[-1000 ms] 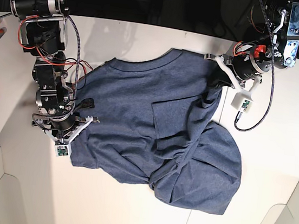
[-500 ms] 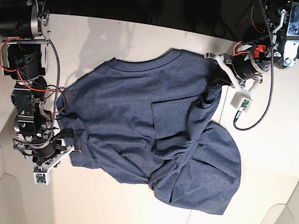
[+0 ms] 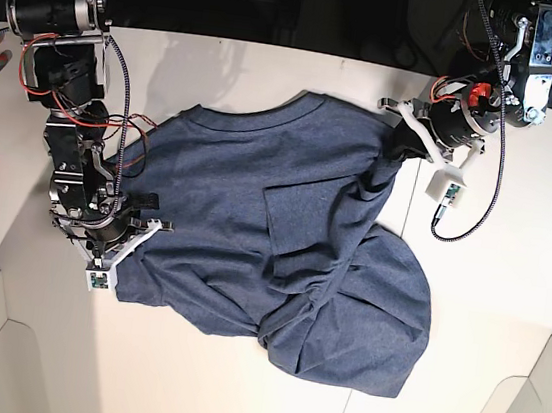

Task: Layout the t-shirt on the table in an organized manner, then fold the t-shirt properly
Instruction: 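Pull the held hem with the right gripper to flatten the shirt body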

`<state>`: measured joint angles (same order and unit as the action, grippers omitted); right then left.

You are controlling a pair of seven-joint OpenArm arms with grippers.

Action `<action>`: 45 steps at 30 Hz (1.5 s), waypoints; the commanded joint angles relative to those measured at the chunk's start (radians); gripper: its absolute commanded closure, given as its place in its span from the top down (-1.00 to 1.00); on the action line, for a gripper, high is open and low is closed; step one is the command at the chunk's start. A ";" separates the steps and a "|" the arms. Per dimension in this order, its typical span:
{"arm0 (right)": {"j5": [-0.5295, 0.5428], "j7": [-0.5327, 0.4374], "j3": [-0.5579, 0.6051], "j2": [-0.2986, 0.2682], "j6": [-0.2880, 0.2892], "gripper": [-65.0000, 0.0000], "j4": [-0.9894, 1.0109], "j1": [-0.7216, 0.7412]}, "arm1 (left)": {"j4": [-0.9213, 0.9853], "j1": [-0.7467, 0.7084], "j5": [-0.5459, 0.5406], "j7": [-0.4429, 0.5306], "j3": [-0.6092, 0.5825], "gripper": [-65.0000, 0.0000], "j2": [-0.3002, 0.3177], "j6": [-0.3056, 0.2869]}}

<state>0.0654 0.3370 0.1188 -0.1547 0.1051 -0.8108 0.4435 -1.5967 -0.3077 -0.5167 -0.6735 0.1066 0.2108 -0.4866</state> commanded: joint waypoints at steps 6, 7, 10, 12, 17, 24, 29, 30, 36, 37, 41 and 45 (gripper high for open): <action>-0.010 -0.019 -0.004 -0.008 -0.013 -1.00 -0.036 0.010 | -0.015 0.003 -0.014 0.014 0.004 -1.00 0.005 -0.008; -0.010 -0.019 -0.004 -0.008 -0.013 -1.00 -0.046 0.010 | -0.015 0.002 -0.014 0.014 0.004 -1.00 0.005 -0.008; -0.018 -0.021 -0.004 -0.008 -0.013 -1.00 -0.060 0.011 | -0.015 0.003 -0.014 0.014 0.004 -1.00 0.005 -0.008; -0.025 -0.027 -0.004 -0.008 -0.013 -1.00 -0.061 0.010 | -0.015 0.003 -0.014 0.014 0.004 -1.00 0.005 -0.008; -0.025 -0.050 -0.004 -0.009 -0.013 -1.00 -0.064 0.010 | -0.015 0.003 -0.014 0.014 0.004 -1.00 0.005 -0.008; -0.025 -0.054 -0.004 -0.014 -0.085 -1.00 -0.112 0.010 | -0.015 0.002 -0.014 0.014 0.004 -1.00 0.005 -0.008; -0.025 -0.052 -0.004 -0.014 -0.092 -1.00 -0.113 0.007 | -0.015 0.003 -0.014 0.014 0.004 -1.00 0.005 -0.008; -0.031 -0.051 -0.004 -0.014 -0.096 -1.00 -0.111 0.006 | -0.015 0.003 -0.014 0.014 0.004 -1.00 0.005 -0.008; -0.111 -0.053 -0.021 -0.014 -0.197 -1.00 -0.107 -0.027 | -0.015 0.002 -0.014 0.014 0.004 -1.00 0.005 -0.008; -0.110 -0.053 -0.031 -0.014 -0.196 -1.00 -0.106 -0.036 | -0.015 0.003 -0.014 0.014 0.004 -1.00 0.005 -0.008; -0.106 -0.053 -0.048 -0.014 -0.154 -1.00 -0.101 -0.067 | -0.015 0.003 -0.014 0.014 0.004 -1.00 0.005 -0.008; -0.108 -0.054 -0.048 -0.014 -0.151 -1.00 -0.098 -0.090 | -0.015 0.003 -0.014 0.014 0.004 -1.00 0.005 -0.008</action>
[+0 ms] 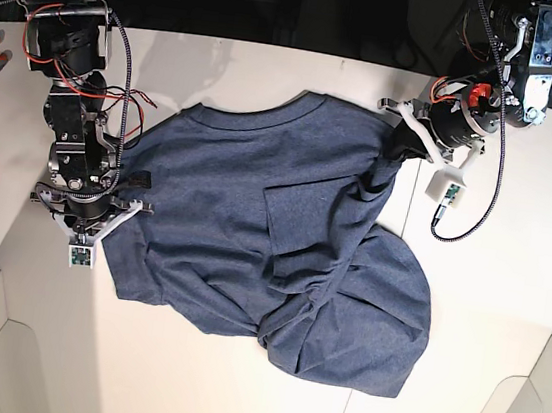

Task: Layout the t-shirt on the table in an organized manner, then fold the t-shirt properly
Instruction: 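Pull the held hem with the right gripper to flatten the shirt body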

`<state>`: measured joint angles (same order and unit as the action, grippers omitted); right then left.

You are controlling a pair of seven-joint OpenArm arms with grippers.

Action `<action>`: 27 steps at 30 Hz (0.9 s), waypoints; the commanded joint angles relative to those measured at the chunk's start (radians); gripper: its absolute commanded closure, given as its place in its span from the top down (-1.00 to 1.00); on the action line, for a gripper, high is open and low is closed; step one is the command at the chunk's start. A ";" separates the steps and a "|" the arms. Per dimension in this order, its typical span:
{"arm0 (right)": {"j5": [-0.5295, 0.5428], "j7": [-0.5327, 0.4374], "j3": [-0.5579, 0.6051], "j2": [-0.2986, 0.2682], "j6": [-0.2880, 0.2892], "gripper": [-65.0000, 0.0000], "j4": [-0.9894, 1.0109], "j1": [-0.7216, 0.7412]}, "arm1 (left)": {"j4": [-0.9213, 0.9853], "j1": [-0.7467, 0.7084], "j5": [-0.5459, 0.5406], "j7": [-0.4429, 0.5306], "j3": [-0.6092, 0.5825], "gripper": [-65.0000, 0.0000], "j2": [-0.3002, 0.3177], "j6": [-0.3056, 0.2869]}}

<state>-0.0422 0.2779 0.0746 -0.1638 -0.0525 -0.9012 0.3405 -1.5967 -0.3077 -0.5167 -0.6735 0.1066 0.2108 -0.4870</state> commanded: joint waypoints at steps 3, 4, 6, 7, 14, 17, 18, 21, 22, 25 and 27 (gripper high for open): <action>-0.009 -0.010 -0.003 -0.008 0.003 -1.00 0.002 0.015 | -0.015 0.002 -0.014 0.010 0.004 -1.00 0.005 -0.008; -0.022 -0.023 -0.003 -0.010 0.003 -1.00 0.008 0.018 | -0.015 0.002 -0.014 0.005 0.004 -1.00 0.005 -0.008; -0.060 -0.056 -0.003 -0.013 0.002 -1.00 0.032 0.029 | -0.015 0.002 -0.014 -0.010 0.004 -1.00 0.006 -0.008; -0.075 -0.072 -0.003 -0.016 0.002 -1.00 0.051 0.037 | -0.015 0.001 -0.014 -0.016 0.004 -1.00 0.006 -0.008; -0.142 -0.236 -0.003 -0.069 -0.071 -1.00 0.263 0.161 | -0.015 -0.020 -0.014 -0.015 0.004 -1.00 0.006 -0.008; -0.141 -0.264 -0.003 -0.104 -0.079 -1.00 0.319 0.223 | -0.015 -0.019 -0.018 -0.014 0.004 -1.00 0.006 -0.008; -0.139 -0.264 -0.003 -0.114 -0.079 -1.00 0.322 0.243 | -0.015 -0.019 -0.018 -0.011 0.004 -1.00 0.006 -0.008; -0.067 -0.266 -0.003 -0.140 -0.070 -1.00 0.311 0.299 | -0.015 -0.019 -0.018 -0.010 0.004 -1.00 0.005 -0.008; -0.018 -0.267 -0.003 -0.146 -0.050 -1.00 0.299 0.312 | -0.015 -0.019 -0.018 -0.010 0.004 -1.00 0.005 -0.008; 0.133 -0.187 -0.003 -0.158 0.098 -1.00 0.220 0.314 | -0.015 -0.019 -0.018 -0.008 0.004 -1.00 0.005 -0.008; 0.209 -0.106 -0.003 -0.152 0.188 -1.00 0.153 0.296 | -0.015 -0.019 -0.018 -0.008 0.004 -1.00 0.005 -0.008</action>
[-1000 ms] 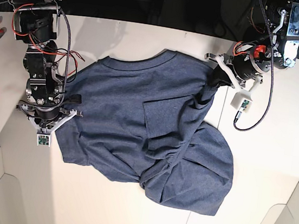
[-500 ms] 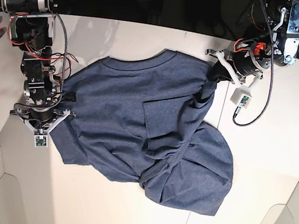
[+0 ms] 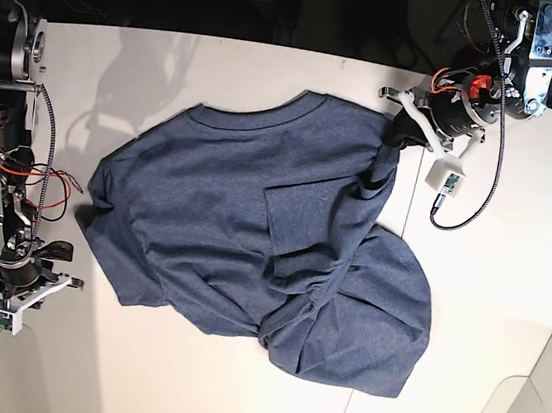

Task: Layout the t-shirt on the table in an organized manner, then fold the t-shirt properly
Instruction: 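Pull the held hem with the right gripper to flatten the shirt body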

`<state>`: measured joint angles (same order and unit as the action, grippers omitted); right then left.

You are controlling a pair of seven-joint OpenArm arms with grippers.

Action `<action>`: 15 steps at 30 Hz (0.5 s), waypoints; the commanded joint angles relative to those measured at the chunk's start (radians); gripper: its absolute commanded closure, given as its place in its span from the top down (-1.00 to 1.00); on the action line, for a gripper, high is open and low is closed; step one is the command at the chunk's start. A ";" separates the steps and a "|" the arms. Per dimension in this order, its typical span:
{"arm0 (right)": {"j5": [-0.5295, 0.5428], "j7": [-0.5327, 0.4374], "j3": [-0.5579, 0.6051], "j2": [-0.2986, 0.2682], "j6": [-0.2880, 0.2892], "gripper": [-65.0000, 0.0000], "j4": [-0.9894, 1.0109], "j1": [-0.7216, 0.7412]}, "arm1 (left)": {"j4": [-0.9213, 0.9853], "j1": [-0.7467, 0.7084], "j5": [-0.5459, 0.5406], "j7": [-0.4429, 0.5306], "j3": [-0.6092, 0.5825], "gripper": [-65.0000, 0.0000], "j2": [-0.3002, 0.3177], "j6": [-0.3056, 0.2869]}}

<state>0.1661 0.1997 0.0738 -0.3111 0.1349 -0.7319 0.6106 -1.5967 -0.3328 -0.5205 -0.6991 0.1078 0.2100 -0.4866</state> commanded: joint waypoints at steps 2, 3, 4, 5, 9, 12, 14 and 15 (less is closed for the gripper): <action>0.051 0.035 -0.003 0.010 0.042 -1.00 -0.089 -0.009 | -0.015 0.006 -0.014 0.018 0.003 -1.00 0.006 -0.009; 0.060 0.062 -0.003 0.020 0.047 -1.00 -0.120 -0.027 | -0.015 0.006 -0.014 0.018 0.003 -1.00 0.006 -0.008; 0.063 0.088 -0.003 0.032 0.049 -1.00 -0.143 -0.045 | -0.015 0.006 -0.014 0.018 0.003 -1.00 0.006 -0.008; 0.062 0.105 -0.003 0.044 0.049 -1.00 -0.158 -0.063 | -0.015 0.006 -0.014 0.018 0.003 -1.00 0.006 -0.008; 0.061 0.112 -0.003 0.088 0.048 -1.00 -0.163 -0.141 | -0.015 0.006 -0.014 0.018 0.003 -1.00 0.006 -0.009; 0.027 0.095 -0.003 0.108 0.042 -1.00 -0.162 -0.197 | -0.015 0.006 -0.014 0.018 0.003 -1.00 0.006 -0.008; -0.019 0.042 -0.003 0.118 -0.002 -1.00 -0.162 -0.233 | -0.015 0.006 -0.014 0.019 0.003 -1.00 0.006 -0.009; -0.040 0.010 -0.003 0.121 -0.033 -1.00 -0.162 -0.249 | -0.015 0.006 -0.014 0.019 0.003 -1.00 0.006 -0.009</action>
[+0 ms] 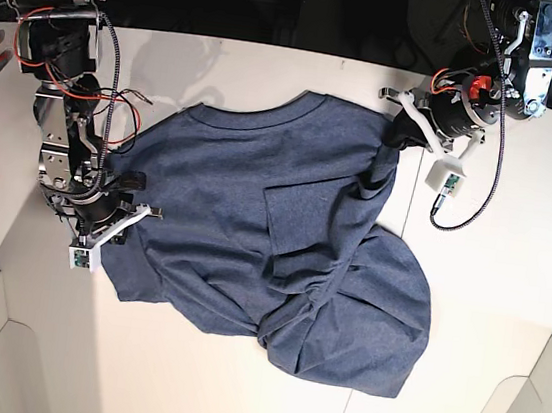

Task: Layout the t-shirt on the table in an organized manner, then fold the t-shirt properly
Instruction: 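Pull the held hem with the right gripper to flatten the shirt body, then drag the shirt edge with the right gripper further outward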

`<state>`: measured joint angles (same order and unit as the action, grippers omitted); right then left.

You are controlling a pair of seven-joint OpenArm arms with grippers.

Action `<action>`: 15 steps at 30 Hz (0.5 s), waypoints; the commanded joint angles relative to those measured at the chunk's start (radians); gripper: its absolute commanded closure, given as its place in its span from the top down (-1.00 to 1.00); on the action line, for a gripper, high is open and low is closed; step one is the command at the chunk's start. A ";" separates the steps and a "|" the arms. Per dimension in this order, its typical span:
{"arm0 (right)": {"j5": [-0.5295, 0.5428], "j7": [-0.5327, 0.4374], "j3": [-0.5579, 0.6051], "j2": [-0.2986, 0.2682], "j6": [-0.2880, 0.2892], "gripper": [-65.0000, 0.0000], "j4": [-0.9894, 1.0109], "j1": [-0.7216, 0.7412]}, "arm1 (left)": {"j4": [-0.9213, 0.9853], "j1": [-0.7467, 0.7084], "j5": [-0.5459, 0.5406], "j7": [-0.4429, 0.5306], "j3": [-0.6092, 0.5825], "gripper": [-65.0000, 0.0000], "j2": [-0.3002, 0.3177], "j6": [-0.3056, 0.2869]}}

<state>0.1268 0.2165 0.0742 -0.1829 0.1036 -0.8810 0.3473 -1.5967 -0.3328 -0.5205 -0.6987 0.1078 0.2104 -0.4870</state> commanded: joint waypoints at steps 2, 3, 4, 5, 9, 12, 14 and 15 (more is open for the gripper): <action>-0.037 -0.051 -0.003 -0.005 -0.062 -1.00 -0.013 -0.012 | -0.015 0.006 -0.014 0.021 0.003 -1.00 0.006 -0.008; -0.042 -0.066 -0.003 -0.005 -0.077 -1.00 -0.013 -0.021 | -0.015 0.006 -0.014 0.021 0.003 -1.00 0.006 -0.008; -0.041 -0.080 -0.003 -0.005 -0.083 -1.00 -0.013 -0.026 | -0.015 0.006 -0.014 0.021 0.003 -1.00 0.006 -0.008; -0.042 -0.089 -0.003 -0.005 -0.083 -1.00 -0.013 -0.029 | -0.015 0.006 -0.014 0.022 0.003 -1.00 0.006 -0.008; -0.041 -0.097 -0.003 -0.005 -0.082 -1.00 -0.022 -0.023 | -0.015 0.008 -0.014 0.021 0.003 -1.00 0.006 -0.008; -0.041 -0.107 -0.003 -0.005 -0.082 -1.00 -0.058 -0.023 | -0.015 0.009 -0.014 0.021 0.003 -1.00 0.006 -0.008; -0.041 -0.107 -0.003 -0.005 -0.082 -1.00 -0.092 -0.023 | -0.015 0.009 -0.014 0.021 0.003 -1.00 0.006 -0.008; -0.041 -0.106 -0.003 -0.004 -0.083 -1.00 -0.108 -0.023 | -0.015 0.009 -0.014 0.021 0.003 -1.00 0.006 -0.008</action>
<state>0.0879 0.1383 0.0742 -0.1802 0.0288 -0.9684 0.2962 -1.5967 -0.3294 -0.5205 -0.6949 0.1078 0.2108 -0.4870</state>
